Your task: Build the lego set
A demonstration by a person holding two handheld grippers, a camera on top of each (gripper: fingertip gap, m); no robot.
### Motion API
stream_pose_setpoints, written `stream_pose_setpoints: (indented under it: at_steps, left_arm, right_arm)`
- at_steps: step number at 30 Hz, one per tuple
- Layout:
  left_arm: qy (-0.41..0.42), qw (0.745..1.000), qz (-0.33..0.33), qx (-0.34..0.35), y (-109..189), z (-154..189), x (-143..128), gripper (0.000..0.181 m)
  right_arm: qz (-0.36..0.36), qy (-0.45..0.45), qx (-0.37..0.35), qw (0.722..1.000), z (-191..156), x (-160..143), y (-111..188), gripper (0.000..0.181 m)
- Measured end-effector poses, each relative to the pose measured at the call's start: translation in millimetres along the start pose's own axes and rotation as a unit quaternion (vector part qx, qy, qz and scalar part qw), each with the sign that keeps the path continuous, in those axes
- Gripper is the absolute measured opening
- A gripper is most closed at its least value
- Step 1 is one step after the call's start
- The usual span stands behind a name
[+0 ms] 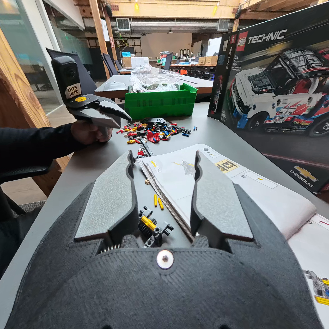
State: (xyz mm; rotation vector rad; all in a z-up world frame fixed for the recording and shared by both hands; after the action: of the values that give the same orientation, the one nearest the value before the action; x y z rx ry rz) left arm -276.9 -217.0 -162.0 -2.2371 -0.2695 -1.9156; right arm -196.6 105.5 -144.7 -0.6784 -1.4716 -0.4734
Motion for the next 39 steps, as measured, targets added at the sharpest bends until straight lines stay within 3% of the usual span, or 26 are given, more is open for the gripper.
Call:
stream_pose_setpoints:
  at_steps: [8, 12, 16, 19, 26, 30, 33, 35, 37, 39]
  left_arm:
    - [0.022, 1.0, 0.011, -0.005, -3, -5, 1, 0.027]
    - [0.032, 0.999, 0.011, -0.026, -10, -8, 0, 0.032]
    - [0.022, 0.999, 0.01, -0.027, -16, -11, -1, 0.036]
    - [0.03, 0.999, 0.009, -0.031, -16, -13, -1, 0.034]
    - [0.038, 0.999, 0.025, -0.02, -13, -17, 0, 0.033]
    - [0.037, 0.999, 0.021, -0.02, -14, -17, 0, 0.034]
    - [0.039, 0.999, 0.022, -0.017, -14, -17, -1, 0.034]
    - [0.039, 0.999, 0.022, -0.017, -14, -17, -1, 0.034]
    - [0.035, 0.999, 0.022, -0.016, -14, -17, -1, 0.035]
    - [0.031, 0.999, 0.022, -0.016, -14, -16, -1, 0.035]
  right_arm:
    - [-0.001, -0.008, 0.008, 1.0, 4, -5, -3, 0.078]
    - [-0.008, 0.027, 0.003, 1.0, 6, -10, -6, 0.101]
    - [-0.021, 0.054, -0.042, 0.997, 13, -16, -9, 0.101]
    - [-0.039, 0.045, -0.032, 0.998, 13, -19, -11, 0.106]
    - [-0.001, 0.008, -0.041, 0.999, 14, -14, -10, 0.107]
    - [0.042, -0.024, -0.049, 0.998, 19, -9, -6, 0.13]
    - [0.032, -0.032, -0.057, 0.997, 21, -14, -7, 0.128]
    - [0.017, -0.031, -0.062, 0.997, 22, -16, -8, 0.102]
    - [0.007, -0.021, -0.071, 0.997, 21, -16, -8, 0.104]
    - [-0.018, -0.009, -0.057, 0.998, 17, -15, -8, 0.118]
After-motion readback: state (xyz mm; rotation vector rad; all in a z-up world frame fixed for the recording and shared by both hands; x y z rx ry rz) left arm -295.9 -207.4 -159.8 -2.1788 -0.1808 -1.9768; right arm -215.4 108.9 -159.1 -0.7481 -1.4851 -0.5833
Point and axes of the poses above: each gripper's, where its closed fingertips meet, y back along the fingers, x out of its top, z = x × y across the jaws, the point moved 9 cm from there along y, back along the fingers, and after that the axes turned 10 degrees about z, right-handed, at the moved point
